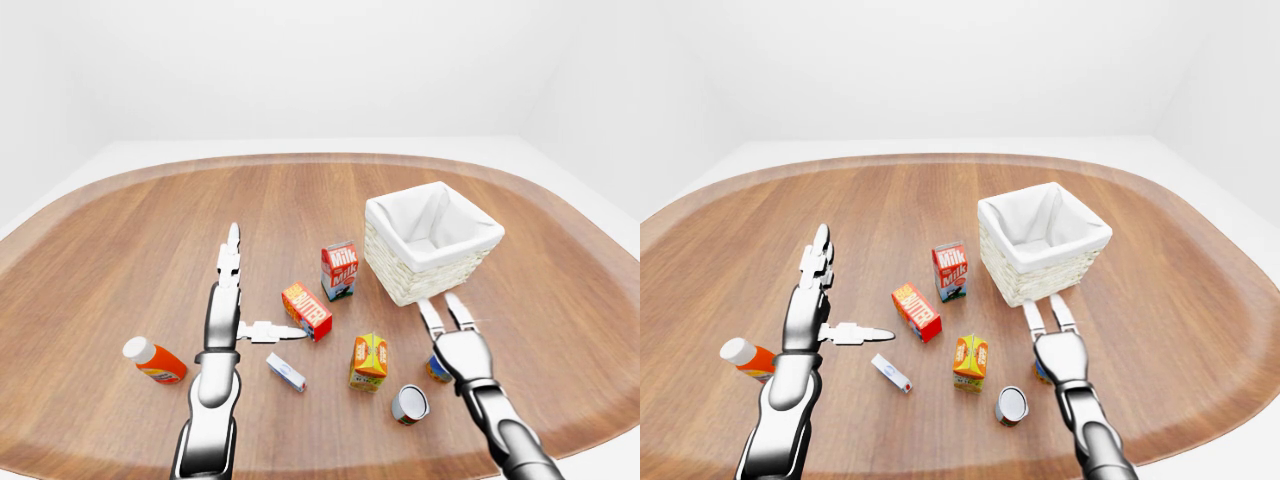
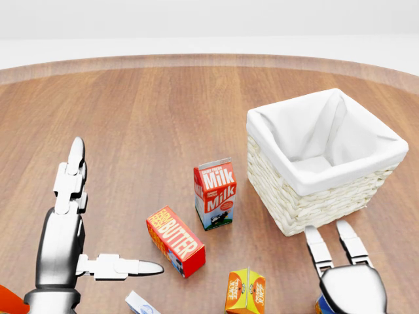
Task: Pick up the alphabet soup and the tomato sauce, and put them in the basket.
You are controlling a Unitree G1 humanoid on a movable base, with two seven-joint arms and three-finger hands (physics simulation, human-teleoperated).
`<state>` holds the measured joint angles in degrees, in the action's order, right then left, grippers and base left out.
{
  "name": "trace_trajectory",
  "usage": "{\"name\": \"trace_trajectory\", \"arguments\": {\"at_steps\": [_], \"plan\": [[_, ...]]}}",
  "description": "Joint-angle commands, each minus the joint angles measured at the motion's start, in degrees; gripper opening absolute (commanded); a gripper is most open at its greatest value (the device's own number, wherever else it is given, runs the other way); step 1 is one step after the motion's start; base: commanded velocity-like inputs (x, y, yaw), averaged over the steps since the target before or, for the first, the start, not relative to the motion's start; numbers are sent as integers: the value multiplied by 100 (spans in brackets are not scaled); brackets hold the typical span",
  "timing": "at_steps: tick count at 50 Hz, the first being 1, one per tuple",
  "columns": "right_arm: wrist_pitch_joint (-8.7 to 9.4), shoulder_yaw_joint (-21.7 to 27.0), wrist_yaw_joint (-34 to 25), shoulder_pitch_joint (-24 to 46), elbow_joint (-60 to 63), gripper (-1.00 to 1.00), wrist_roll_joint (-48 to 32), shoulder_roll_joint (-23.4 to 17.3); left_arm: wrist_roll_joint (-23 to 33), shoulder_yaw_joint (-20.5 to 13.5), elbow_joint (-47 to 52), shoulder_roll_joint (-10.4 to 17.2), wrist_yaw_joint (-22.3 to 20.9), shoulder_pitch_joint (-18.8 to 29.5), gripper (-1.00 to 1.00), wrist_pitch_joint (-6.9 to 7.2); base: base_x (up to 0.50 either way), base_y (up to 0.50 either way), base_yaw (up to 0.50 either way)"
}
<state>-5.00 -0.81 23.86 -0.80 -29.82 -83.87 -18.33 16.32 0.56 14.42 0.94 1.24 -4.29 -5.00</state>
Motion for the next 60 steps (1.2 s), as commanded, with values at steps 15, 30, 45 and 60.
{"name": "trace_trajectory", "arguments": {"at_steps": [15, 30, 45, 60], "plan": [[0, -191, 248, 227, -592, 100, 0, -14, -120, -43, -73, 2, 28, 45, 100, 0, 0, 0, 0], [0, -397, 581, 414, -1207, 100, -72, 28, -116, -34, -13, -1, 13, 22, 100, 0, 0, 0, 0], [0, -533, 614, 546, -1599, 100, -85, 35, -106, -24, -60, -1, 15, 14, 100, 0, 0, 0, 0], [0, -594, 614, 792, -2180, 94, -111, 7, -112, -34, -79, 3, 10, 23, 100, 0, 0, 0, 0]]}}
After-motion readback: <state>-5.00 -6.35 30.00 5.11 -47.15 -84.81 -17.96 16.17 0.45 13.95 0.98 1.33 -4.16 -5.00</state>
